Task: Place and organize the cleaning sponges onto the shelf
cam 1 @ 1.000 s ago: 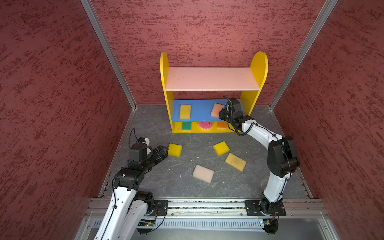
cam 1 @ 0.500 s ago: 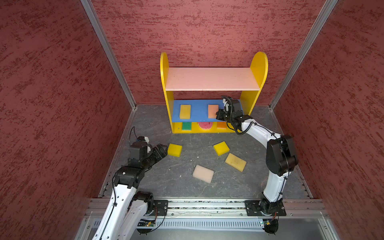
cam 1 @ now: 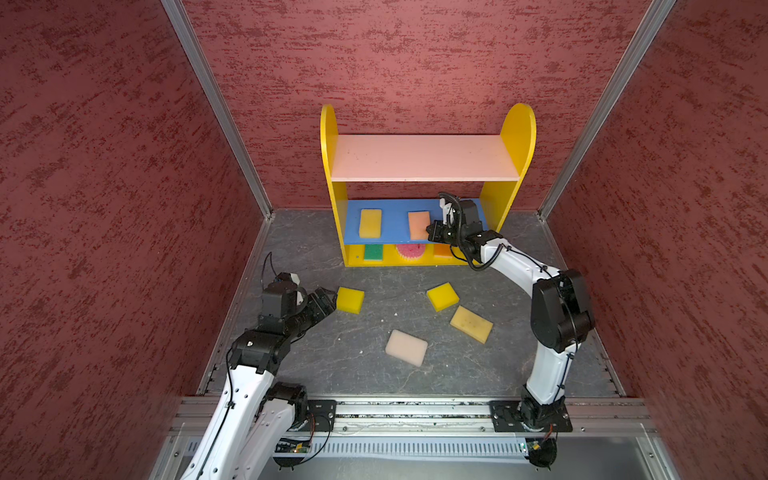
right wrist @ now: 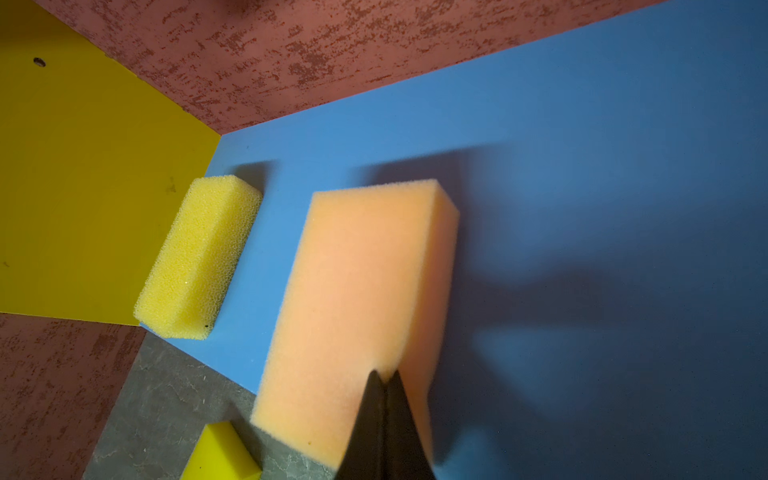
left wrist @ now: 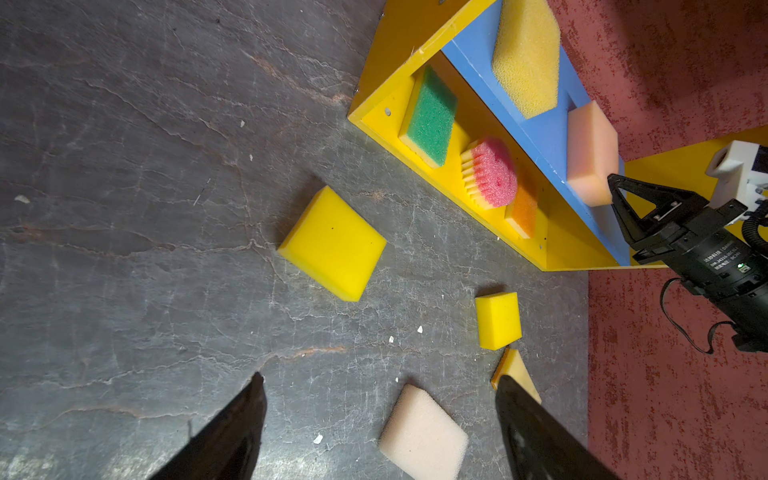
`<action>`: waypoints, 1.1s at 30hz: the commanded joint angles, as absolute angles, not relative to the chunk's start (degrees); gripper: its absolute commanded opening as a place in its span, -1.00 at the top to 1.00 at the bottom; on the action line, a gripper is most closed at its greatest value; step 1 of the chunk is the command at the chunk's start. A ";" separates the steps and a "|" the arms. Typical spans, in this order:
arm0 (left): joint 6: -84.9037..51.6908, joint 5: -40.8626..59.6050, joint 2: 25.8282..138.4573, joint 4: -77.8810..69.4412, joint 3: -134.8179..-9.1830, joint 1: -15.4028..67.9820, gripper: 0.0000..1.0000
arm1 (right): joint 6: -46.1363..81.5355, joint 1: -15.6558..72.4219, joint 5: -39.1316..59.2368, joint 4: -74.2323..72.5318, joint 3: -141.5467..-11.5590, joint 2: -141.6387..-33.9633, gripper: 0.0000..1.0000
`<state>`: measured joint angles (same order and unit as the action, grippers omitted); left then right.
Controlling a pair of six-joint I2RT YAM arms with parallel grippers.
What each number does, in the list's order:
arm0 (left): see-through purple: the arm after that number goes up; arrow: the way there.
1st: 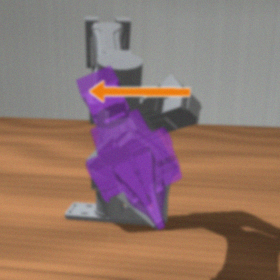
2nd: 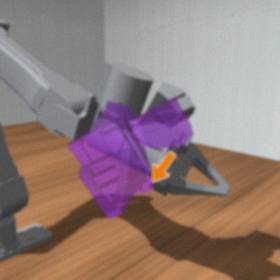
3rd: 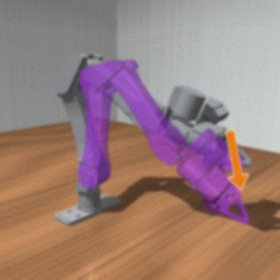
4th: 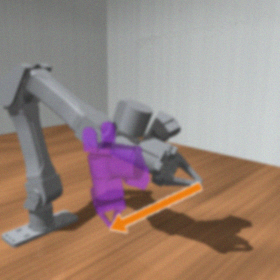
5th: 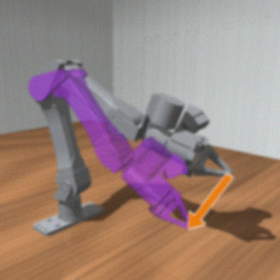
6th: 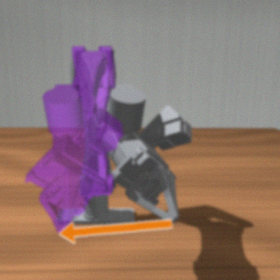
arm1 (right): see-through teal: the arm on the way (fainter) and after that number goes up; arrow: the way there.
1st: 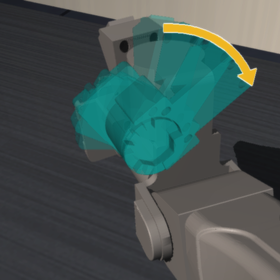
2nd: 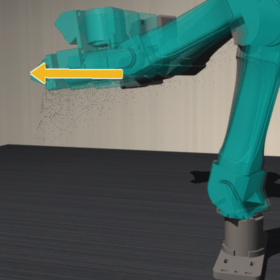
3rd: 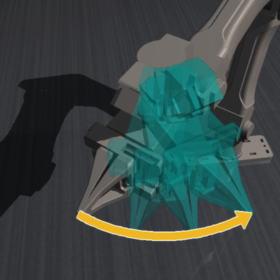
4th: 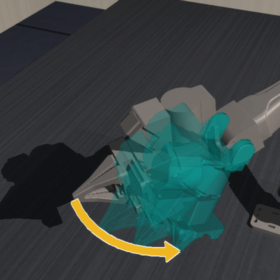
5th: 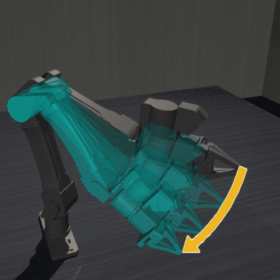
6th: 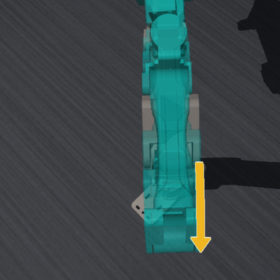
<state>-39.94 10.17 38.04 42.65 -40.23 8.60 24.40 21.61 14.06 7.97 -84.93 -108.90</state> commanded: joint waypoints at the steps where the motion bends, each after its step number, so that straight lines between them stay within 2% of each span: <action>1: -40.34 9.23 38.05 42.19 -41.56 9.14 -0.72 | 24.87 22.51 15.29 6.59 -87.44 -110.08 1.00; 19: -40.96 7.91 39.09 41.43 -41.13 11.16 -0.72 | 28.04 23.18 13.89 5.63 -88.87 -112.24 1.00; 33: -41.58 7.86 39.38 40.91 -40.80 11.63 -0.72 | 22.89 23.29 14.85 10.83 -96.00 -115.79 0.97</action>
